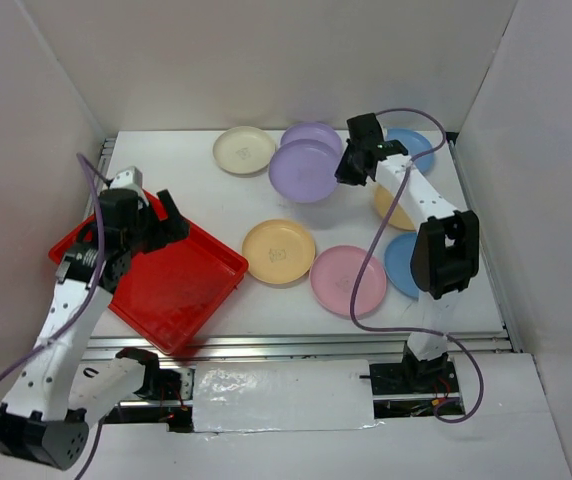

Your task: Place the plates into the plastic bin on the countertop

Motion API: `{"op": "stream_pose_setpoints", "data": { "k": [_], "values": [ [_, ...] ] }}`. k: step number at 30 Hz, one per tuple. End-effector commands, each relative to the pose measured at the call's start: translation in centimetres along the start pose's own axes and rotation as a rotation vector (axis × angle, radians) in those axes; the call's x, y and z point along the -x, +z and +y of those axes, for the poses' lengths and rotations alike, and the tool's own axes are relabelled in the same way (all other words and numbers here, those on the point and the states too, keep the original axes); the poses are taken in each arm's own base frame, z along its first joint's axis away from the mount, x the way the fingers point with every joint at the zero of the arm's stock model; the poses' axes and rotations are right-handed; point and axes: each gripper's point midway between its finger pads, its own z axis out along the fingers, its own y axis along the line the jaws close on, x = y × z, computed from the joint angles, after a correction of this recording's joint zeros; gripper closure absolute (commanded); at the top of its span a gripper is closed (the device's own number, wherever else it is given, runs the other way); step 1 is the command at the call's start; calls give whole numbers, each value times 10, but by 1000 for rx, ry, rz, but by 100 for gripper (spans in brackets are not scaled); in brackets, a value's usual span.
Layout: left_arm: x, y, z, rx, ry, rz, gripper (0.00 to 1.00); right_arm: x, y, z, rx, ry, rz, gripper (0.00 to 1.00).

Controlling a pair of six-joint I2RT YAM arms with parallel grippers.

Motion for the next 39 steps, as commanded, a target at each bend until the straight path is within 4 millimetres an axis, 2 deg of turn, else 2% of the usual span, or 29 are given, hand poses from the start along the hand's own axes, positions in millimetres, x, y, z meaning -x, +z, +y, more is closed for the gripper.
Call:
{"op": "stream_pose_setpoints", "data": {
  "k": [1, 4, 5, 6, 7, 8, 9, 11, 12, 14, 15, 17, 18, 20, 21, 22, 23, 24, 25, 26, 27, 30, 31, 32, 33, 34, 36, 37, 39],
  "values": [
    [41, -1, -51, -185, 17, -35, 1, -2, -47, 29, 32, -93, -59, 100],
    [53, 16, -68, -214, 30, 11, 1, -22, -77, 56, 112, -154, -54, 100],
    [54, 22, -71, -214, 35, 24, 1, -35, -87, 71, 168, -176, -32, 100],
    [51, 36, -72, -201, 40, 66, 1, -42, -95, 81, 215, -184, -19, 100],
    [49, 42, -74, -204, 59, 87, 1, -45, -108, 92, 273, -193, -18, 100],
    [45, 47, -75, -207, 63, 115, 1, -57, -119, 107, 328, -215, 12, 100],
    [40, 58, -73, -191, 62, 148, 1, -63, -126, 113, 341, -232, 20, 100],
    [35, 64, -78, -216, 61, 170, 1, -71, -140, 129, 377, -270, 35, 100],
    [30, 69, -79, -217, 48, 185, 3, -82, -148, 139, 403, -296, 52, 100],
    [30, 71, -79, -217, 38, 178, 8, -85, -155, 146, 421, -305, 52, 100],
    [32, 73, -76, -200, 34, 168, 21, -89, -158, 148, 427, -310, 53, 100],
    [31, 73, -69, -155, 19, 170, 39, -90, -162, 147, 431, -303, 45, 100],
    [34, 74, -66, -135, 17, 153, 57, -90, -165, 147, 436, -302, 39, 100],
    [37, 73, -63, -118, 18, 144, 72, -95, -172, 148, 456, -309, 42, 100],
    [38, 75, -61, -107, 23, 143, 94, -96, -174, 149, 464, -310, 41, 100],
    [38, 76, -61, -100, 23, 146, 100, -99, -179, 151, 482, -311, 41, 100],
    [36, 76, -59, -87, 24, 157, 100, -100, -180, 152, 492, -313, 42, 100],
    [35, 78, -58, -78, 16, 164, 100, -100, -186, 153, 511, -308, 39, 94],
    [34, 79, -56, -70, 7, 169, 100, -102, -184, 152, 522, -308, 43, 78],
    [35, 81, -47, -25, -7, 158, 100, -101, -185, 150, 532, -303, 45, 17],
    [36, 82, -36, 24, -57, 147, 100, -103, -182, 145, 526, -293, 44, 0],
    [39, 74, 11, 201, -206, 79, 100, -96, -170, 121, 487, -246, 37, 0],
    [47, 69, 40, 279, -273, 34, 100, -100, -167, 111, 493, -229, 36, 0],
    [38, 66, 61, 335, -323, 32, 100, -101, -163, 101, 492, -211, 43, 0],
    [39, 53, 74, 366, -399, -10, 100, -97, -169, 95, 507, -199, 23, 0],
    [43, 43, 99, 420, -467, -54, 100, -108, -159, 83, 492, -190, 42, 0],
    [30, 29, 123, 471, -558, -91, 100, -108, -161, 70, 494, -174, 34, 0],
    [27, 23, 140, 517, -599, -116, 100, -116, -154, 62, 485, -167, 46, 0],
    [11, 14, 159, 586, -657, -139, 100, -122, -150, 49, 475, -160, 56, 0]
  ]
}}
